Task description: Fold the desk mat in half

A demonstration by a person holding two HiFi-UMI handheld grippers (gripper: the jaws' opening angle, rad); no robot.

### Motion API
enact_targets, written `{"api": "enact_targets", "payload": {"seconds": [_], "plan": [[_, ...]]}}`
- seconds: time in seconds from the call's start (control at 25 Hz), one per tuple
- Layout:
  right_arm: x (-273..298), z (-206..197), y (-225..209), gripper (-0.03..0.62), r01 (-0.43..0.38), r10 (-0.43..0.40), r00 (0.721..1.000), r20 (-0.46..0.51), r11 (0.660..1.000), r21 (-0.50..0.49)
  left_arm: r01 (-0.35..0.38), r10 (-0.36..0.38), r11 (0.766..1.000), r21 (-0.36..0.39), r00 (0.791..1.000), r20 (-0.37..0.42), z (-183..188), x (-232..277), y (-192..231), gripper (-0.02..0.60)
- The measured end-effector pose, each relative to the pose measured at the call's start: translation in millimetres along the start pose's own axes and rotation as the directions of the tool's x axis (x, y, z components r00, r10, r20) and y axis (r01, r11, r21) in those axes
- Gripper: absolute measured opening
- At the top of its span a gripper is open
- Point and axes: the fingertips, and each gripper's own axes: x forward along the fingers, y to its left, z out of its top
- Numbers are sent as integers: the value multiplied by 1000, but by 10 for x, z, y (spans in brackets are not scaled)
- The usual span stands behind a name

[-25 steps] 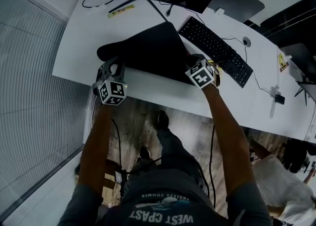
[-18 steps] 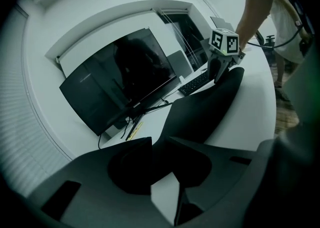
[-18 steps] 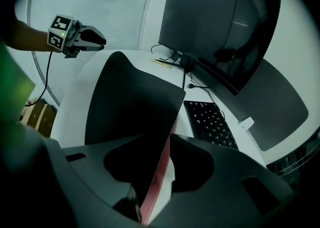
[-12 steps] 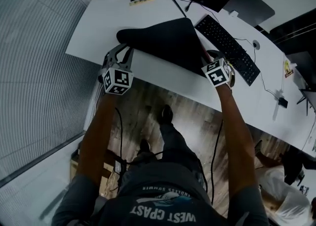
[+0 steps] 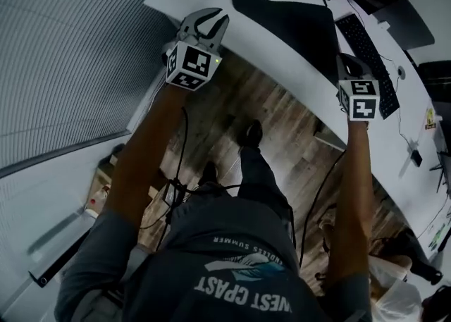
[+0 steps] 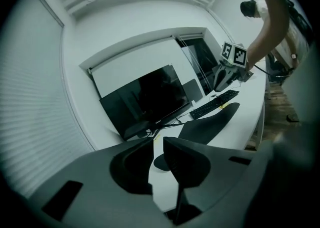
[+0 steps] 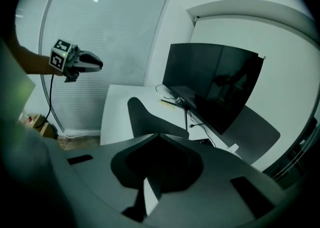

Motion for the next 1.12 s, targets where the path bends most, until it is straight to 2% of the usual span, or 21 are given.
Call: {"api": "enact_targets", "payload": {"seconds": [0.24, 0.44, 0.68, 0.96, 1.12], "plan": [[-515, 557, 522, 26, -32, 34, 996, 88, 999, -17, -32, 34, 998, -60, 999, 35, -8, -758, 289, 48], [-900, 957, 903, 26, -62, 70, 985, 160, 997, -52, -19, 29, 994, -105, 996, 87, 101, -1268, 472, 37], [-1407, 1272, 1272, 26, -75, 83, 966, 243, 996, -41, 6, 17, 990, -143, 988, 156, 302, -1851, 618, 34], [-1963, 1572, 1641, 26, -77, 83, 948, 307, 997, -30, 65, -31, 989, -132, 969, 244, 653, -2463, 673, 32], [-2302, 1688, 1812, 26, -95, 100, 935, 341, 995, -32, 86, -52, 989, -117, 962, 267, 875, -2764, 628, 32]]}}
